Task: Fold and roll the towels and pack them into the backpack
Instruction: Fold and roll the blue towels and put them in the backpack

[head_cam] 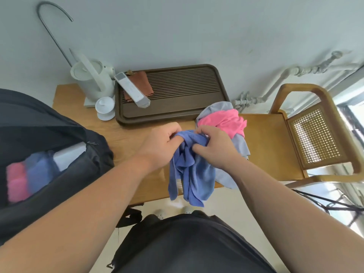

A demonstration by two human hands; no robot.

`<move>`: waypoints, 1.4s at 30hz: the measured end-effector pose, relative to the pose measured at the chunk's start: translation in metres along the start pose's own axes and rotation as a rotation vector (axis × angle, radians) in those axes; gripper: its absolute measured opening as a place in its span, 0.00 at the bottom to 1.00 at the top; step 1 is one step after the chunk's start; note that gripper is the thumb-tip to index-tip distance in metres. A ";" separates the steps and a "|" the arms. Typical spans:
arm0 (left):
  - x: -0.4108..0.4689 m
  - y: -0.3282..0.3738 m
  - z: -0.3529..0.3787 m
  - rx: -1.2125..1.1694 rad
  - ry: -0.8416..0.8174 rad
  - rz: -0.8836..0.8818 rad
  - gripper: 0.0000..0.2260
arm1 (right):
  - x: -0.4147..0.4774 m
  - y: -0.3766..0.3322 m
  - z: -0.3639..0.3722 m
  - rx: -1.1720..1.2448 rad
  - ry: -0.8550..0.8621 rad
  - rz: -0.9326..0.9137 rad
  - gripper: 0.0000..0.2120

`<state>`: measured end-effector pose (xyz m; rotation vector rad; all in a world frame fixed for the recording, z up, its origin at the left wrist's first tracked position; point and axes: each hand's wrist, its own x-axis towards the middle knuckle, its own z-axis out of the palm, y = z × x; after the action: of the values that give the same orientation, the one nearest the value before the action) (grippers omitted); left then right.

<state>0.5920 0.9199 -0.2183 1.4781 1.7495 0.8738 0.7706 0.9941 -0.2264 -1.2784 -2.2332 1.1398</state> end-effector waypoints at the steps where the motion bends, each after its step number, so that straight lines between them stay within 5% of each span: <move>1: 0.000 0.000 -0.001 -0.040 0.007 -0.039 0.10 | -0.002 0.000 0.003 -0.010 0.014 -0.010 0.03; 7: 0.003 0.005 -0.006 -0.094 0.005 -0.146 0.10 | -0.016 -0.007 0.023 -0.077 0.175 -0.034 0.16; 12: -0.003 0.010 -0.004 -0.052 -0.072 -0.071 0.08 | -0.029 -0.020 0.036 -0.006 0.302 0.045 0.03; 17: -0.008 0.012 -0.008 -0.033 0.045 -0.001 0.06 | -0.036 -0.004 0.028 -0.034 0.322 0.277 0.09; 24: -0.018 0.000 -0.014 0.123 0.128 -0.095 0.10 | -0.045 0.060 0.021 -0.045 -0.039 0.442 0.09; 31: -0.028 0.011 0.009 0.040 0.268 -0.281 0.14 | -0.056 0.121 -0.005 -0.570 -0.356 0.423 0.10; 34: -0.035 0.021 0.023 -0.009 0.129 -0.421 0.16 | -0.060 0.150 -0.031 -0.645 -0.351 0.431 0.09; 37: -0.045 0.026 0.031 0.061 -0.110 -0.623 0.17 | -0.060 0.171 -0.066 -0.367 -0.317 0.393 0.08; 40: -0.055 0.024 0.037 0.207 -0.436 -0.766 0.15 | -0.053 0.172 -0.110 -0.042 -0.626 0.409 0.07; 42: -0.058 0.019 0.039 0.136 -0.471 -0.829 0.13 | -0.044 0.166 -0.134 0.133 -0.838 0.450 0.05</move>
<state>0.6423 0.8676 -0.2190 0.7889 1.8160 -0.0241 0.9717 1.0678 -0.2659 -1.4641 -2.3596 2.2966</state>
